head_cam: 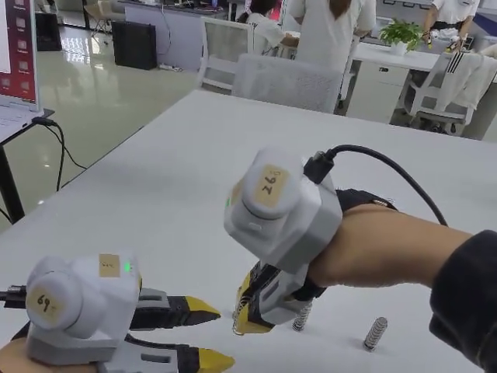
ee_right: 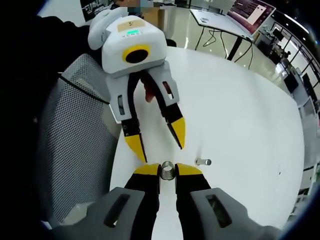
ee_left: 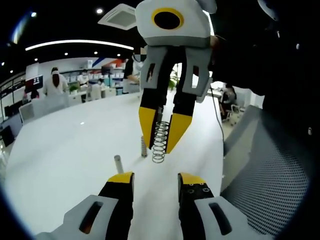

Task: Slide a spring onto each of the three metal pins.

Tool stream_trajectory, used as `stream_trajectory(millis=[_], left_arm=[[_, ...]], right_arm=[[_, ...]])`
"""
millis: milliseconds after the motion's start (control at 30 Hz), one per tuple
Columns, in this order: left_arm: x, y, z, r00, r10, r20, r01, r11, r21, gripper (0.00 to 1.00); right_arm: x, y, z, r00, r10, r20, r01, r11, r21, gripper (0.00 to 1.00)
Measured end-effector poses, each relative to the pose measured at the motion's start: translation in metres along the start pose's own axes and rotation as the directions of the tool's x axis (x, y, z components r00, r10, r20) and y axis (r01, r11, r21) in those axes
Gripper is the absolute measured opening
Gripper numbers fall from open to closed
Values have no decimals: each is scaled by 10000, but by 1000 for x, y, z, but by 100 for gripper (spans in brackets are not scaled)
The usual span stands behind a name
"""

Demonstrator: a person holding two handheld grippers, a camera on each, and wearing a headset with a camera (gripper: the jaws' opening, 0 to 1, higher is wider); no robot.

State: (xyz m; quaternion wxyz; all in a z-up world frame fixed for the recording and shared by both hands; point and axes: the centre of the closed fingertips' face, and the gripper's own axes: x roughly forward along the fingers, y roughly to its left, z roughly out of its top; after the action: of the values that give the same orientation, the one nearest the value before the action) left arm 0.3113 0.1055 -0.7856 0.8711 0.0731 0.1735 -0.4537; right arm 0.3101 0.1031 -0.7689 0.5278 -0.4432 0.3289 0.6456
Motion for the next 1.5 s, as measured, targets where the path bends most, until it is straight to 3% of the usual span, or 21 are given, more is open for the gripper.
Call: stream_trajectory(millis=[633, 933, 1500], left_arm=[[-2, 7, -4, 9992, 393, -14, -393, 9984, -414, 44], [-3, 9, -5, 9985, 543, 16, -542, 9970, -552, 49], [-3, 11, -6, 9981, 622, 17, -619, 9956, -700, 58]], right_arm=[[-2, -41, -10, 9977, -677, 46, 673, 9960, 589, 8], [4, -57, -10, 9943, -1064, -25, 1064, 9933, 454, 9], [20, -71, -11, 9951, -985, -15, 983, 9916, 837, 9]])
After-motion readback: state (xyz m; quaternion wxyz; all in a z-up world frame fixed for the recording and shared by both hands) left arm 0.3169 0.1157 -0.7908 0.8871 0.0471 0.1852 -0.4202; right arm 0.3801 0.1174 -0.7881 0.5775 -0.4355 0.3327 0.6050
